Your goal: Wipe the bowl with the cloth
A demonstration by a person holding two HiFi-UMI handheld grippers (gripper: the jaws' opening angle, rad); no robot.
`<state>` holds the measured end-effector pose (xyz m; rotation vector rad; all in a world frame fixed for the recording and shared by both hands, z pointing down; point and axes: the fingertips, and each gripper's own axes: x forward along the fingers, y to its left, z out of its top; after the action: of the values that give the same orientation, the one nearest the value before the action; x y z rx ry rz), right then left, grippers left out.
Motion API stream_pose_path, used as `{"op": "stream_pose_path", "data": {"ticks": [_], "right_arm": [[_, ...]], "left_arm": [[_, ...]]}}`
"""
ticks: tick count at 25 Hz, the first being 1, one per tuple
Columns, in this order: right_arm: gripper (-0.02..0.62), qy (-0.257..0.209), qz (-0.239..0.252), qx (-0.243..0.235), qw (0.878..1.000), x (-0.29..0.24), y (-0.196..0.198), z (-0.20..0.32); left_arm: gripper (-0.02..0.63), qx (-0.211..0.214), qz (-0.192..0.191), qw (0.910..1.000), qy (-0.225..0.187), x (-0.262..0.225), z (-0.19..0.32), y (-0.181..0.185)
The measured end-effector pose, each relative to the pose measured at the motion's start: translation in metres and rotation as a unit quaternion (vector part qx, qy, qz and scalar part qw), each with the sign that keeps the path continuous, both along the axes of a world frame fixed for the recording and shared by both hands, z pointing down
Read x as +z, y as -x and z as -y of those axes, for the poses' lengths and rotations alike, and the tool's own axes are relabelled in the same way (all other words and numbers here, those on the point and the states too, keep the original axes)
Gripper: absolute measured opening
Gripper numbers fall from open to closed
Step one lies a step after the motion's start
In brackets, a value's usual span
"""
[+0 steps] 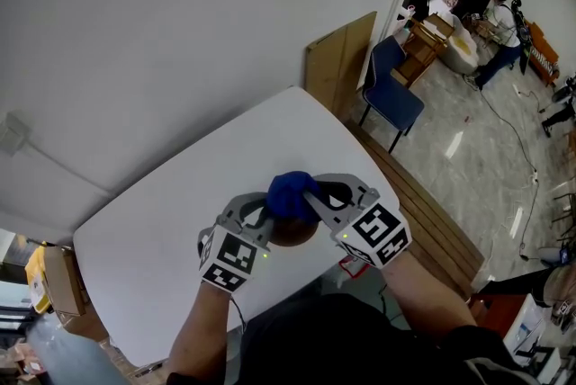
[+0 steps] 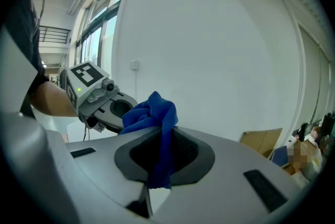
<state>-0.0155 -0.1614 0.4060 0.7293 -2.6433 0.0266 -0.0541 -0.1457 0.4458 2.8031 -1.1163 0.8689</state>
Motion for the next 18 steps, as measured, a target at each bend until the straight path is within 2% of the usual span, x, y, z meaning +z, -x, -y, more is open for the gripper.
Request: {"op": "stream_pose_path", "data": {"ticks": [5,10,18], "right_arm": [[0.034,-0.008,-0.011,-0.026,1.0,0.003,-0.007,-0.002],[0.034,-0.005,0.002,-0.036,0.999,0.002,-0.005,-0.004],[0.034,0.012,0.036,-0.046,0.998,-0.005,-0.01,-0.005]], "left_arm": [[0.017,0.004,0.011,0.9999,-0.009,-0.008,0.005,0.005],[0.018,0.001,0.012,0.9998,-0.017,-0.017,0.01,0.011],[0.018,0.009,-0.007,0.9991,-0.042,-0.041,0.018,0.018]]}}
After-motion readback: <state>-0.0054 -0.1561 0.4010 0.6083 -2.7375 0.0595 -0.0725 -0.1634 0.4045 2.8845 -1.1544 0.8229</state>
